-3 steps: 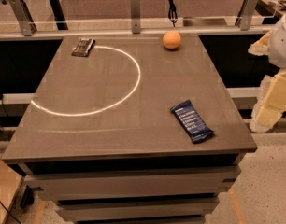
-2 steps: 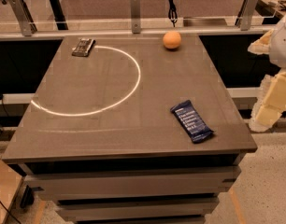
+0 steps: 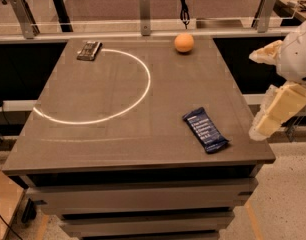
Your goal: Move rxbar blueberry near rxbar chocolate
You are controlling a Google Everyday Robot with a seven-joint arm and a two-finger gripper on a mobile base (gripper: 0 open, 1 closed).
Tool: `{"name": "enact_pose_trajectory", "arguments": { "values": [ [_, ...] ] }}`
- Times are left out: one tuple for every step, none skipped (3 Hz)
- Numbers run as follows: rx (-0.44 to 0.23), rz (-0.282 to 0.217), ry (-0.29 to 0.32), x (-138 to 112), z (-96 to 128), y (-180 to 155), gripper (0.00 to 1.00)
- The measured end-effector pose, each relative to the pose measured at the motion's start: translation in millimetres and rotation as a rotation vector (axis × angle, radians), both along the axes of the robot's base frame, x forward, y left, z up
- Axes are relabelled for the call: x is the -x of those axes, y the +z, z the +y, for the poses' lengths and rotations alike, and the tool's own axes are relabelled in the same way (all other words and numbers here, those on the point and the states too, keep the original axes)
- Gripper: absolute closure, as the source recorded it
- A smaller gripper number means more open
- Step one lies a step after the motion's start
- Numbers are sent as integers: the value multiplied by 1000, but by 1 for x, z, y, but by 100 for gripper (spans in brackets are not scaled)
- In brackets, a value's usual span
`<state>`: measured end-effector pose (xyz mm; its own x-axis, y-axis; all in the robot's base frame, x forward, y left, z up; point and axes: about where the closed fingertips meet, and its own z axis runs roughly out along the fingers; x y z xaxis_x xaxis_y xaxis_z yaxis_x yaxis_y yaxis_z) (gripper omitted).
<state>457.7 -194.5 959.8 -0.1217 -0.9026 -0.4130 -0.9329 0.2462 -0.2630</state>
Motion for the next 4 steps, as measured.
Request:
{"name": "enact_pose_trajectory", "arguments": {
  "values": [
    [1, 0, 0, 0, 0, 0, 0],
    [-67, 23, -2, -6, 10, -14, 0],
    [-144, 52, 15, -17, 30, -35, 0],
    [-199, 71, 17, -27, 47, -60, 0]
  ]
}}
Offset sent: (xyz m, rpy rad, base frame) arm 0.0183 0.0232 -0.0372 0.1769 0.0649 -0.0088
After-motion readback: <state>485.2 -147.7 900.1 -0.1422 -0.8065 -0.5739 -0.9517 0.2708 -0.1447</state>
